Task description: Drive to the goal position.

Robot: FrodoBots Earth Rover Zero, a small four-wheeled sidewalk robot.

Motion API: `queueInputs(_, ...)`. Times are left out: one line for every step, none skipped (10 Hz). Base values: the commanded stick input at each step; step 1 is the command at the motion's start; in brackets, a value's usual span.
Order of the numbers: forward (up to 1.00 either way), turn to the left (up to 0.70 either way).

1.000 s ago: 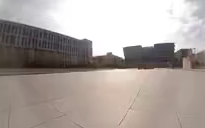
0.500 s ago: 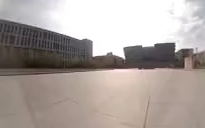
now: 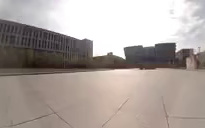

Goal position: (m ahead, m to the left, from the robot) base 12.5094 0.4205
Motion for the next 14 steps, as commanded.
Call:
queueInputs(1.0,0.0)
queueInputs(1.0,0.0)
queueInputs(1.0,-0.33)
queueInputs(1.0,-0.35)
queueInputs(1.0,-0.37)
queueInputs(1.0,-0.38)
queueInputs(1.0,-0.4)
queueInputs(1.0,-0.4)
queueInputs(1.0,-0.4)
queueInputs(1.0,-0.4)
queueInputs(1.0,-0.4)
queueInputs(1.0,-0.4)
queueInputs(1.0,-0.4)
queueInputs(1.0,-0.01)
